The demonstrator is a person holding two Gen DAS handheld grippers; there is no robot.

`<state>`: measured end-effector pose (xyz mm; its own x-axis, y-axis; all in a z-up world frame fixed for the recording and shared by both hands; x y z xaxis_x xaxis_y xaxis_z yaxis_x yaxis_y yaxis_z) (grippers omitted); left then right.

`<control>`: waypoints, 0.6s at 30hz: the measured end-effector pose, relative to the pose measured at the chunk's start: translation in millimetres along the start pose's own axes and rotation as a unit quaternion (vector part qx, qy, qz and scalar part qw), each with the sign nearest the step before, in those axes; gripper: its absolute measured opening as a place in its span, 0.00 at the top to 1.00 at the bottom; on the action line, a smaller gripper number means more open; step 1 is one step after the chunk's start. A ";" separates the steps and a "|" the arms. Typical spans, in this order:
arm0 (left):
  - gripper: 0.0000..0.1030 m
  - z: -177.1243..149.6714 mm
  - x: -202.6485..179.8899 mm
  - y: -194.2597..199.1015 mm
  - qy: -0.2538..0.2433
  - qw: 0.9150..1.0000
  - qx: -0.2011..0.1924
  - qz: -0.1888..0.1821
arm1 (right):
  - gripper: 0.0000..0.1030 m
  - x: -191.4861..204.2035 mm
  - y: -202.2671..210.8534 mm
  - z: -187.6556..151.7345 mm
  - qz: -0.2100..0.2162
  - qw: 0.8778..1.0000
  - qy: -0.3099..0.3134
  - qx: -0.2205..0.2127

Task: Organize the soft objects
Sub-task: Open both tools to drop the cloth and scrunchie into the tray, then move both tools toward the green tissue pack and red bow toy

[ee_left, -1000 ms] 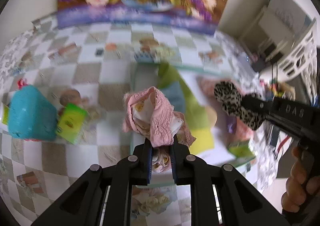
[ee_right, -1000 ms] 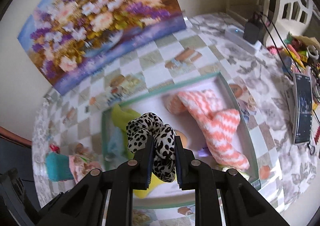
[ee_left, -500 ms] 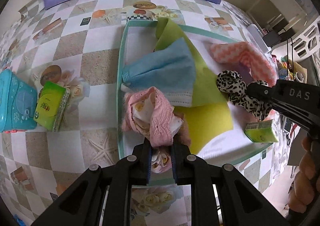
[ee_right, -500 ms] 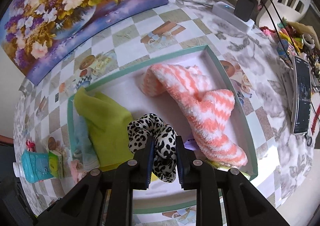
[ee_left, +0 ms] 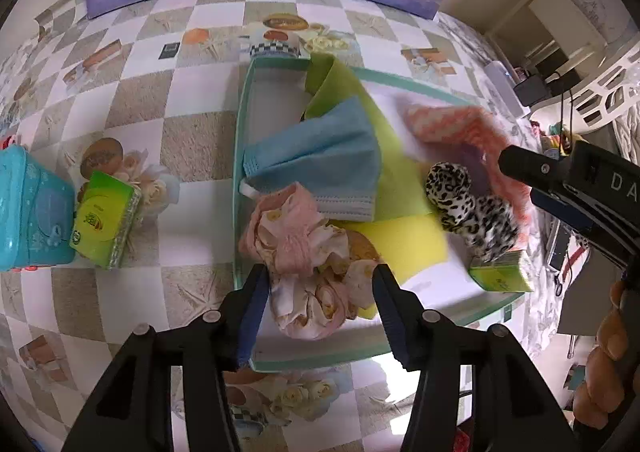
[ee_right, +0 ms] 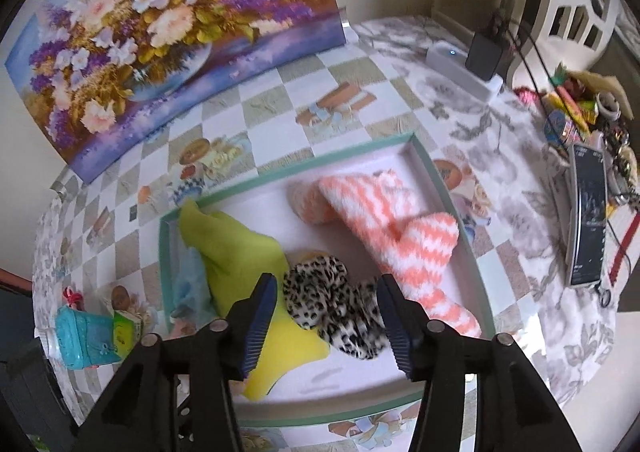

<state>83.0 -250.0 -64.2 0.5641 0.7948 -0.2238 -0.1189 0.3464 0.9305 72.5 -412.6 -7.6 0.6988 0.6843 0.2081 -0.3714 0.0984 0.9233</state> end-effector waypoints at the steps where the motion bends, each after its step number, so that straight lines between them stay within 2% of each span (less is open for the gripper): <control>1: 0.44 0.4 0.6 3.2 0.001 1.000 -0.003 -0.001 | 0.38 1.0 2.7 0.8 0.000 1.000 0.002 -0.004; 7: 0.37 6.5 17.3 26.6 0.028 0.999 -0.031 0.006 | 0.18 11.9 10.1 -0.4 0.003 0.999 0.028 -0.017; 9: 0.29 8.5 28.6 32.1 0.042 0.998 -0.042 0.021 | 0.11 13.1 7.9 -2.5 0.001 0.999 0.033 -0.014; 11: 0.29 10.6 40.1 37.5 0.053 0.996 -0.052 0.040 | 0.03 14.4 5.4 -4.2 0.000 0.999 0.038 -0.011; 13: 0.28 12.1 50.4 43.4 0.061 0.995 -0.063 0.054 | 0.00 15.2 4.2 -5.5 0.002 0.999 0.040 -0.010; 14: 0.19 12.9 55.8 47.3 0.065 0.993 -0.071 0.062 | 0.00 15.9 4.3 -5.9 0.003 0.999 0.041 -0.011; 15: 0.07 12.2 61.1 51.3 0.068 0.992 -0.077 0.069 | 0.00 16.1 4.0 -6.6 0.001 0.999 0.041 -0.011; 18: 0.03 14.8 72.9 63.0 0.067 0.987 -0.099 0.104 | 0.00 14.8 2.2 -7.3 -0.012 0.999 0.040 -0.011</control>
Point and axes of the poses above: each gripper's, at about its wrist camera, not at the fingertips, and y roughly against the way its jaws point, x to its left, z to its top, the point moved 7 cm from there along -y, roughly the way its jaws point, and after that the axes turned 14 degrees about -y, right-handed, at the moved point
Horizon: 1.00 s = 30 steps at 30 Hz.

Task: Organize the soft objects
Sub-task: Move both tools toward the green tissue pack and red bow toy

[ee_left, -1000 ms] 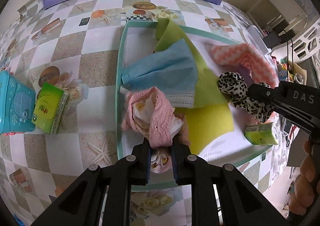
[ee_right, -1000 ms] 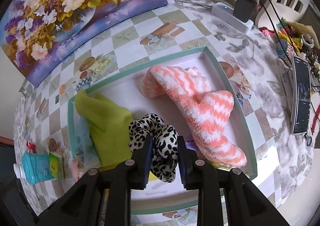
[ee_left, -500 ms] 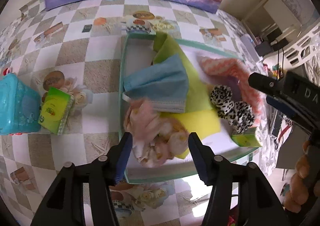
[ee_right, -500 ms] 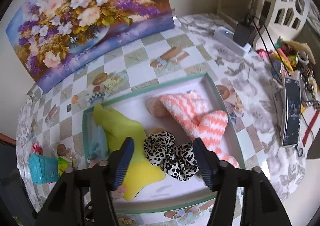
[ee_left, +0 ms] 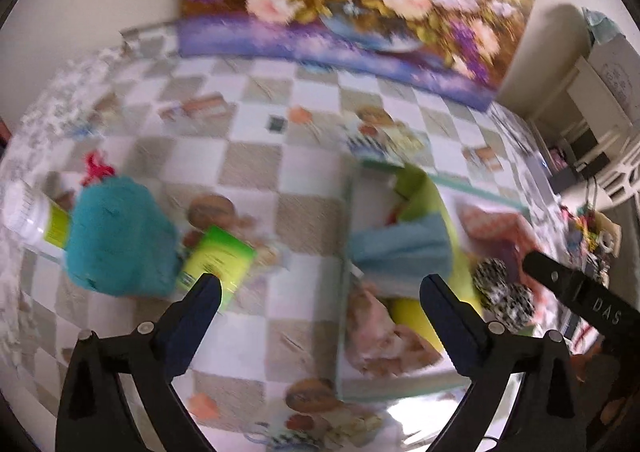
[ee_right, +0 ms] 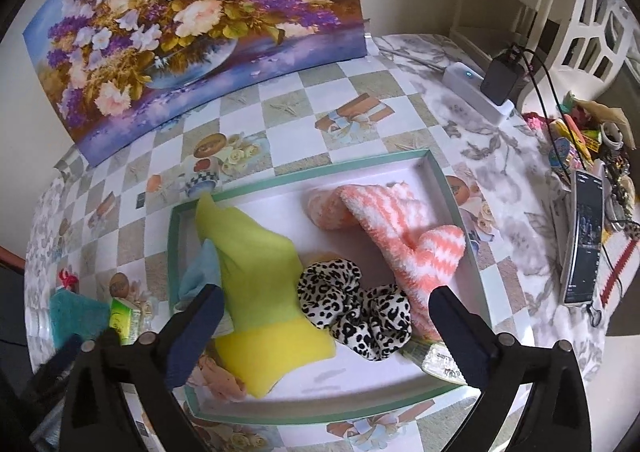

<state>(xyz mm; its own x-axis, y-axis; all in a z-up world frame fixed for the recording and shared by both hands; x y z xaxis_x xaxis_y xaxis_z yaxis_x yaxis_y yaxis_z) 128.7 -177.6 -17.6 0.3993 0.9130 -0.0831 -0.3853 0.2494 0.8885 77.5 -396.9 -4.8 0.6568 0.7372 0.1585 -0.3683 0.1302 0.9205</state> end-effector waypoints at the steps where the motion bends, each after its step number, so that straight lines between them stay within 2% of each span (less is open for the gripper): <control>1: 0.03 1.2 3.0 1.2 -0.001 1.000 -0.002 0.006 | 0.00 -0.3 -0.9 -0.2 -0.004 1.000 0.001 0.000; 7: 0.03 5.7 14.7 6.7 0.007 1.000 -0.009 0.012 | 0.00 1.3 -2.8 -1.9 -0.004 1.000 0.003 0.005; 17: 0.03 8.5 55.2 27.4 0.006 0.998 -0.011 0.063 | 0.00 21.3 0.2 -12.4 -0.003 0.999 0.033 0.007; 21: 0.03 5.3 83.5 34.8 0.028 0.996 -0.012 0.078 | 0.00 37.5 3.2 -20.3 0.008 0.999 0.052 0.009; 30: 0.03 -10.0 139.4 40.3 0.094 0.992 -0.009 0.087 | 0.00 77.0 9.0 -41.8 0.015 0.995 0.101 0.007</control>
Point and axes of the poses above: each gripper's, at about its wrist camera, not at the fingertips, and y roughly against the way its jaws point, x to its left, z to its top, the point moved 7 cm from there along -y, roughly the way its jaws point, and after that the axes turned 14 degrees about -y, right-handed, at the moved point
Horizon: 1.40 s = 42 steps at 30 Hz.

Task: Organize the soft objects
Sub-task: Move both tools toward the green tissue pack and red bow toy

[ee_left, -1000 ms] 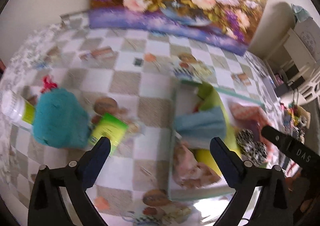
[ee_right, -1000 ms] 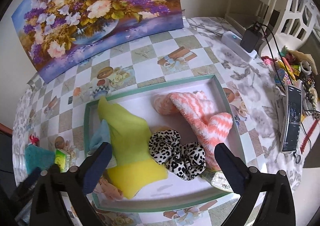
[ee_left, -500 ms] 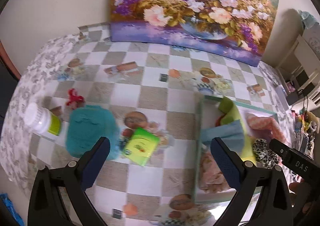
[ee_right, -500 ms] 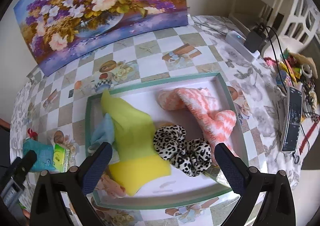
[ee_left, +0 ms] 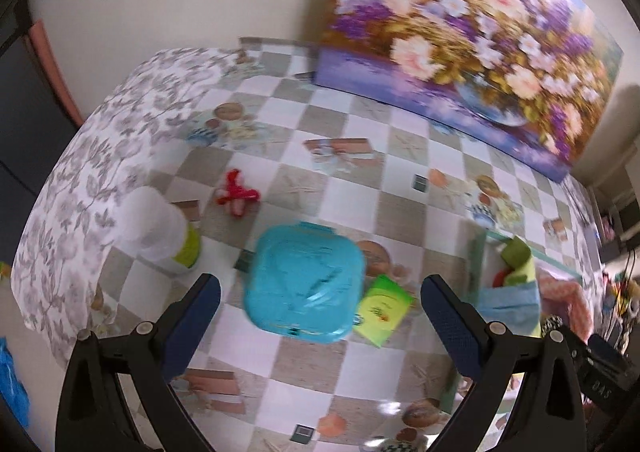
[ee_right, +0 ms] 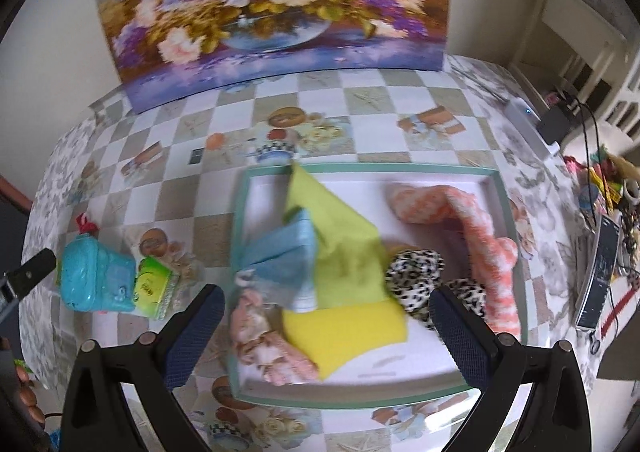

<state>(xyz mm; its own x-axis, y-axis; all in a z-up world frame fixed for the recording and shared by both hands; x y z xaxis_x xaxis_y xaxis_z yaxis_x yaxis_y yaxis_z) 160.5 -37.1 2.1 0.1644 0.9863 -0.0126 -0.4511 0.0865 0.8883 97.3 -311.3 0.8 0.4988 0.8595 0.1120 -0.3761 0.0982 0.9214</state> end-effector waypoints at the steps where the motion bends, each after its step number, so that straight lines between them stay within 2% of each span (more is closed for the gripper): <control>1: 0.03 -0.4 5.9 0.1 0.006 1.000 0.000 0.002 | 0.00 4.4 -0.2 -1.5 0.001 1.000 0.003 0.001; 19: 0.03 -6.2 54.5 -4.6 0.049 0.999 0.006 0.001 | 0.00 81.0 -17.7 -33.3 0.032 0.998 0.049 0.035; 31: 0.03 -17.1 67.2 -14.8 0.061 0.998 0.024 -0.005 | 0.00 117.9 -52.1 -64.0 0.038 0.991 0.103 0.074; 42: 0.03 -46.1 89.5 -34.3 0.127 0.990 0.060 0.002 | 0.00 142.8 -77.3 -83.8 0.061 0.982 0.151 0.100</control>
Point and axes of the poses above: each gripper's, at about its wrist camera, not at the fingertips, and y roughly against the way its jaws point, x to its left, z to its top, the point moved 7 cm from there along -y, roughly the way its jaws point, and after that the axes turned 14 degrees about -y, right-handed, at the moved point
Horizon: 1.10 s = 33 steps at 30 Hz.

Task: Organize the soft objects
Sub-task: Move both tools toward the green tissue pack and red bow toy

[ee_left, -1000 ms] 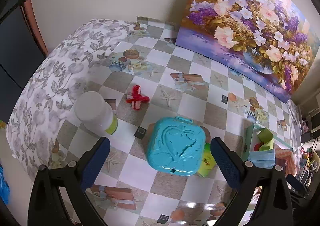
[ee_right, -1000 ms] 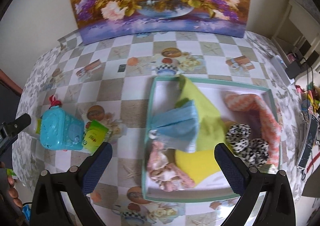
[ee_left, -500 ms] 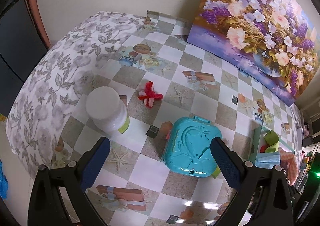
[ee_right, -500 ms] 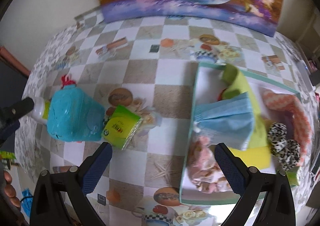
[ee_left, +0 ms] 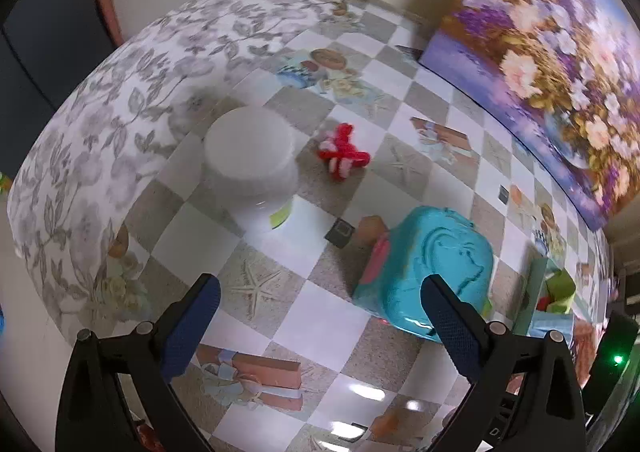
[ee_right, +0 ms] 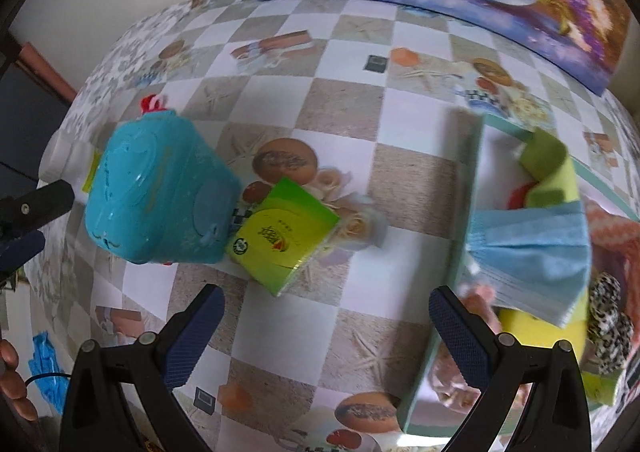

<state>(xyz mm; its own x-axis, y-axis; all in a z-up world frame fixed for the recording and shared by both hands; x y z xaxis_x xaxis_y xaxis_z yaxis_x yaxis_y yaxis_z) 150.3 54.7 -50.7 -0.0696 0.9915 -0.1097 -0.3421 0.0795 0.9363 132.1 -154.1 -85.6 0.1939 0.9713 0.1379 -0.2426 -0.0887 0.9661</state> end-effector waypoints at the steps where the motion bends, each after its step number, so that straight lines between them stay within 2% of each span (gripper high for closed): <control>1: 0.03 -0.8 2.5 -1.0 0.005 1.000 0.001 0.001 | 0.00 1.3 -2.8 0.0 0.001 1.000 0.003 0.002; 8: 0.03 -7.6 23.7 -7.6 0.067 0.998 0.002 0.013 | 0.00 6.8 -21.7 2.1 0.000 1.000 0.026 0.011; 16: 0.03 -11.5 37.3 -12.0 0.113 0.994 0.003 0.013 | 0.00 16.5 -37.1 8.5 -0.007 0.998 0.058 0.010; 30: 0.03 -16.5 40.9 -23.9 0.141 0.990 0.016 0.006 | 0.00 18.6 -50.2 20.8 -0.005 0.999 0.054 0.004; 33: 0.03 -16.5 41.0 -24.2 0.143 0.990 0.015 0.007 | 0.04 19.8 -49.9 24.8 -0.003 0.999 0.054 -0.004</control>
<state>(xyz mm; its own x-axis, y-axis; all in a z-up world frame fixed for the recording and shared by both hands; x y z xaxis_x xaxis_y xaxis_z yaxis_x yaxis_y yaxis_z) 140.2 91.8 -83.3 -0.3374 0.9237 -0.1815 -0.3106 0.0728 0.9478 171.6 -135.9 -125.7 0.0925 0.9899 0.1076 -0.2491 -0.0816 0.9650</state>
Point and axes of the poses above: each gripper's, at about its wrist camera, not at the fingertips, and y roughly against the way its jaws point, x to its left, z to its top, the point moved 7 cm from there along -y, roughly the way its jaws point, and after that the axes turned 14 degrees about -y, right-handed, at the moved point
